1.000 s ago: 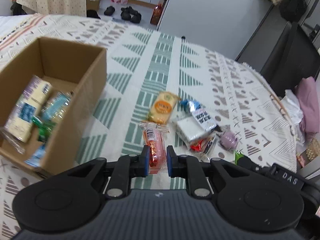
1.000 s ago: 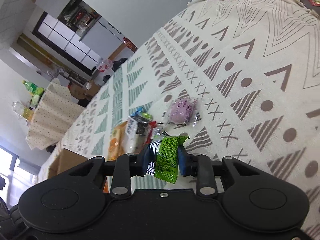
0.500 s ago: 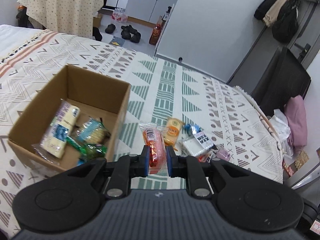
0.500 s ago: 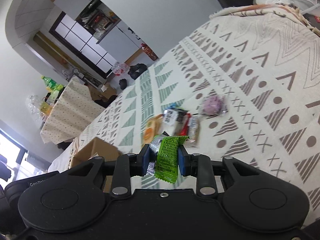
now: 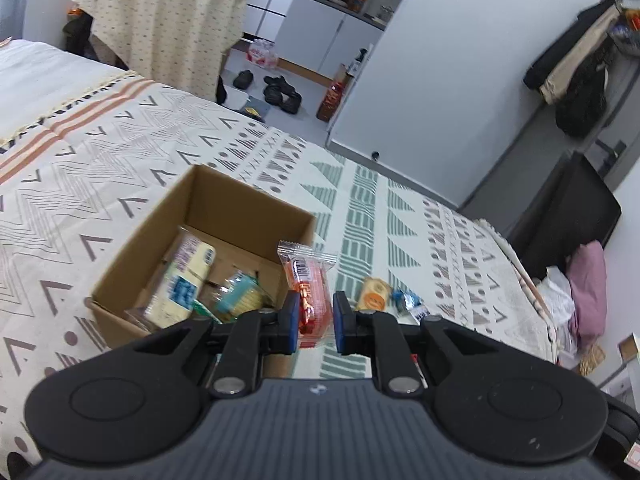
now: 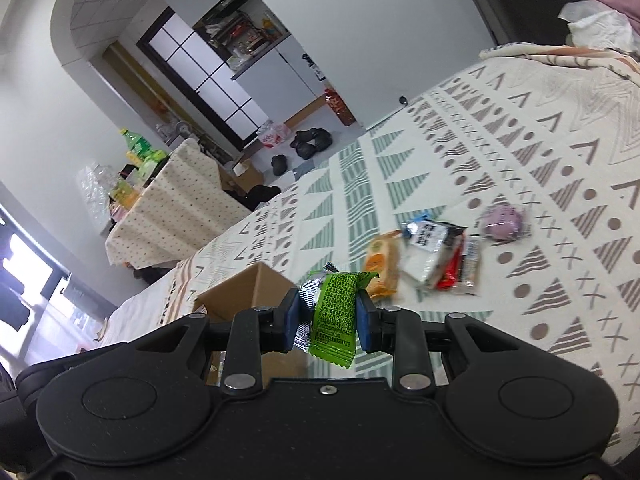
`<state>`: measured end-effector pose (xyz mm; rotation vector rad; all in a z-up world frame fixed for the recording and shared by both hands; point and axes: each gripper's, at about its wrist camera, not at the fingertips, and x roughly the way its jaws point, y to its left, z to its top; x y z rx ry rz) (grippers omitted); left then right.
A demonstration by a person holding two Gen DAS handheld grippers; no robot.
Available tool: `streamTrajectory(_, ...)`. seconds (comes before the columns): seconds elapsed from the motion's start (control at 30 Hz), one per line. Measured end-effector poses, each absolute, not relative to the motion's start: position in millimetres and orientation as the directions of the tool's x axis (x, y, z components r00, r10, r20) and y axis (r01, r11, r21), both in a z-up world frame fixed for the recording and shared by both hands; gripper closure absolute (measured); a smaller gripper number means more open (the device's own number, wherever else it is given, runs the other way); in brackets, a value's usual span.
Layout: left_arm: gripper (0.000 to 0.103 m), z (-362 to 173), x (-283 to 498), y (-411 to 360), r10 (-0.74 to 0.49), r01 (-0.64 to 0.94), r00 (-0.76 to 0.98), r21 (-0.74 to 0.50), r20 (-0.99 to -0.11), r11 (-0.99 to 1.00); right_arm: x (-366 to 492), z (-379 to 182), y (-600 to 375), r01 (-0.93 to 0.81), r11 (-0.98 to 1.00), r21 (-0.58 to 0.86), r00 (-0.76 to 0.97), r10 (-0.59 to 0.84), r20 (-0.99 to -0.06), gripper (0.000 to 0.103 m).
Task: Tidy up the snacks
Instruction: 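Carry the orange packet and lime-green packet toward the cardboard box with both grippers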
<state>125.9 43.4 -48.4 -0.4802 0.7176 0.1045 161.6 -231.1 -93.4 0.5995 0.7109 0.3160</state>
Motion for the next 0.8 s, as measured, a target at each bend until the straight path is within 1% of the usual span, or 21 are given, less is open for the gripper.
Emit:
streamTrajectory(0.53,0.087,-52,123,96,-0.085,-0.318,0.754,-0.476,-0.651,0.820,155,-76,-173,-0.137,0.811,0.569,0.704,0.484,-0.520,0.074)
streamTrajectory(0.8,0.087,-53,126,118,-0.080,-0.344,0.758,-0.502,-0.647,0.794,162,-72,-146,-0.167,0.813,0.558,0.695,0.498,-0.518,0.074)
